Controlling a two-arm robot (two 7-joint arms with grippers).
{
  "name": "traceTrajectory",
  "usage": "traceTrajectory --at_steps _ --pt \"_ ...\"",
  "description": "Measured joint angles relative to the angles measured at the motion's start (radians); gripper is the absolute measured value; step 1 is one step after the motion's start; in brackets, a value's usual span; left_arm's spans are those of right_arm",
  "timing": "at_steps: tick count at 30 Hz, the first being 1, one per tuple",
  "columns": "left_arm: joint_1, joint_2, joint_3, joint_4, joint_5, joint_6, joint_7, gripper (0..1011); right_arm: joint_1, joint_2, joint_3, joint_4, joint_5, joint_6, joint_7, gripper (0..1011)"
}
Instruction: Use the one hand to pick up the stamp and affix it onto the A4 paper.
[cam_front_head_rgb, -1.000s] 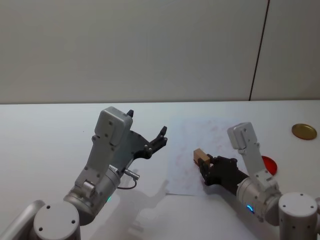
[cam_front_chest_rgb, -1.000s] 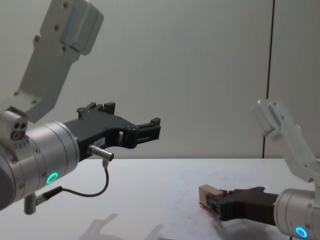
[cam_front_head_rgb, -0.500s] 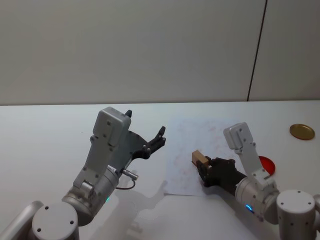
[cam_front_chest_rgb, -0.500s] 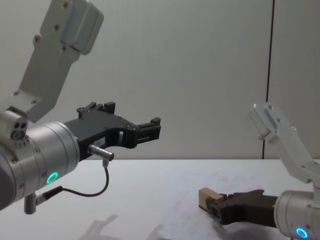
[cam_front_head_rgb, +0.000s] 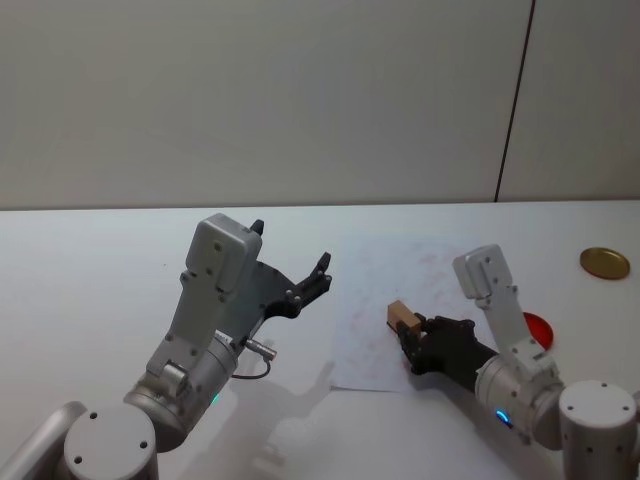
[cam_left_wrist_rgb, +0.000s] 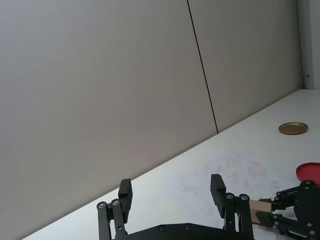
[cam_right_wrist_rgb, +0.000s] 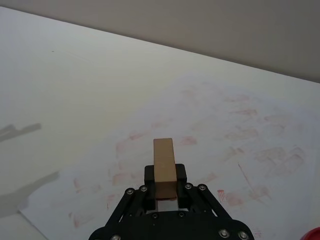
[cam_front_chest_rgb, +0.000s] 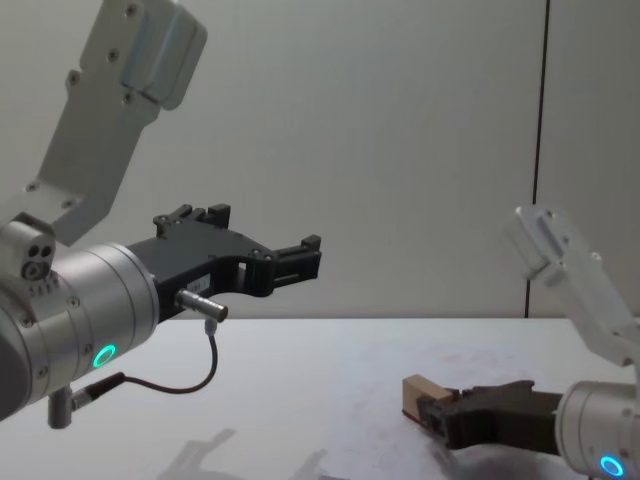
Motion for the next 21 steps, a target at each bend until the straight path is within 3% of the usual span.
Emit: traceTrajectory --at_steps 11,21 --pt "0.0 0.0 0.0 0.0 0.0 0.0 0.0 993 -0.02 0.014 0.017 -0.071 0.049 -0.07 -0.025 217" --pt "0.0 0.0 0.0 0.0 0.0 0.0 0.0 993 -0.05 0.053 0.055 -0.158 0.092 -0.129 -0.062 217"
